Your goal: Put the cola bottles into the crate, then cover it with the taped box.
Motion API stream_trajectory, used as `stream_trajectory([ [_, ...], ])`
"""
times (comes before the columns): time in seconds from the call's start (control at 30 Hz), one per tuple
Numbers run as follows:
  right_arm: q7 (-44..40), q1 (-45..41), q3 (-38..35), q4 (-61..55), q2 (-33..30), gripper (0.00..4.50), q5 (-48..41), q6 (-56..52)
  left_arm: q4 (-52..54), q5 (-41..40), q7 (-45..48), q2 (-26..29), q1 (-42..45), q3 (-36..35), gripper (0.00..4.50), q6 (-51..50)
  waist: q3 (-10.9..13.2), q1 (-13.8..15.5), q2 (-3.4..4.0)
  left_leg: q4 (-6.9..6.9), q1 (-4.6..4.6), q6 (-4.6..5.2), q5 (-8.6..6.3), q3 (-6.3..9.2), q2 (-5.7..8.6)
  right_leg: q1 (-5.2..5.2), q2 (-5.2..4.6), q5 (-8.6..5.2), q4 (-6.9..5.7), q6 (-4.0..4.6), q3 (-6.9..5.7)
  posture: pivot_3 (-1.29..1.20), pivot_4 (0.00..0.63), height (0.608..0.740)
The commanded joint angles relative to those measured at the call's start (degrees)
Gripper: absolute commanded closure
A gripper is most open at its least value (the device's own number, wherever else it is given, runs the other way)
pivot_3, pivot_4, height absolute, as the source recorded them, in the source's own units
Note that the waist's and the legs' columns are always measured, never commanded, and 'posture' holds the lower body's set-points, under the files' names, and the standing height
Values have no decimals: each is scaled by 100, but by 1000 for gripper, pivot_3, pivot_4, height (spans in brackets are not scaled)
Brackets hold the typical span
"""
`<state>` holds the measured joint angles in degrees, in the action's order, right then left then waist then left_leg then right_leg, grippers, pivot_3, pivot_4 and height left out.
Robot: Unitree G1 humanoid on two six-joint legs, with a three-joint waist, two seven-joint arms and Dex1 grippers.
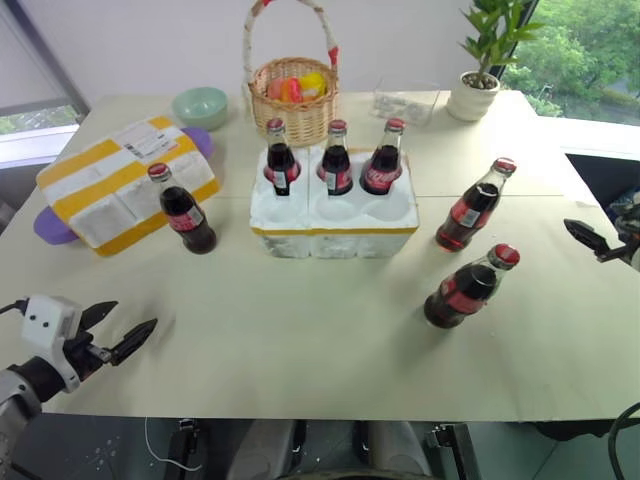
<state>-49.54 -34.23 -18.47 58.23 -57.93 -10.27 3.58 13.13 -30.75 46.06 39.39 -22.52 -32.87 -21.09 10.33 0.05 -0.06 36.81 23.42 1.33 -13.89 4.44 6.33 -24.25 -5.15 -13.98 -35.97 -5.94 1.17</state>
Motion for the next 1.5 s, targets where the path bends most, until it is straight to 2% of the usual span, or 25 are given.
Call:
stream_trajectory([
  [0.03,8,32,-122,-86,-92,0,-86,97,101,34,-13,86,34,-158,68,62,0,2,0,0,0,0,0,0,0,0,0,0,0,0,0,0,150,738],
  [0.43,-102,71,-211,-263,-17,0,-316,-259,6,-297,-95,155,426,-317,68,-432,0,-14,1,0,0,0,0,0,0,-2,1,1,-2,-1,0,0,150,738],
  [0.6,-274,-193,-199,-463,-245,0,-395,-560,76,-538,-192,278,775,-472,68,-663,0,-48,3,0,0,0,0,-1,1,-2,1,1,-3,-1,0,0,150,738],
  [0.7,-868,-551,-226,-806,-558,0,-599,-998,123,-858,-176,405,1038,-592,68,-983,16,-71,29,1,0,0,0,-1,1,-2,1,2,-3,-3,0,0,150,738],
  [0.83,-2255,-1437,19,-1320,-1089,0,-987,-1968,77,-959,22,845,1674,-406,68,-1106,31,-78,58,0,4,0,0,-6,0,-15,1,2,-10,-4,2,0,150,738],
  [1.0,-3310,-2152,529,-1925,-1306,0,-1098,-2705,-113,-889,122,1053,2177,-155,68,-1152,25,-97,45,-4,3,-12,-19,-7,-11,-16,9,4,-3,-7,-1,0,150,738],
  [1.17,-3989,-2758,865,-3015,-1243,0,-1630,-3875,-541,-530,204,1003,2532,306,68,-896,40,-94,69,-5,6,-11,-20,-16,-11,-29,8,12,-9,-21,10,0,150,738],
  [1.27,-4100,-2995,958,-3538,-1180,0,-1889,-4370,-850,-299,163,909,2829,580,68,-692,39,-75,69,-17,6,-13,-20,-14,-14,-34,10,13,-11,-23,7,0,150,738],
  [1.5,-4294,-3051,987,-4531,-1223,0,-2492,-5134,-1430,9,209,740,3340,977,68,-332,39,-52,55,-17,13,-11,-22,-16,-6,-37,3,15,-4,-25,8,0,150,738],
])
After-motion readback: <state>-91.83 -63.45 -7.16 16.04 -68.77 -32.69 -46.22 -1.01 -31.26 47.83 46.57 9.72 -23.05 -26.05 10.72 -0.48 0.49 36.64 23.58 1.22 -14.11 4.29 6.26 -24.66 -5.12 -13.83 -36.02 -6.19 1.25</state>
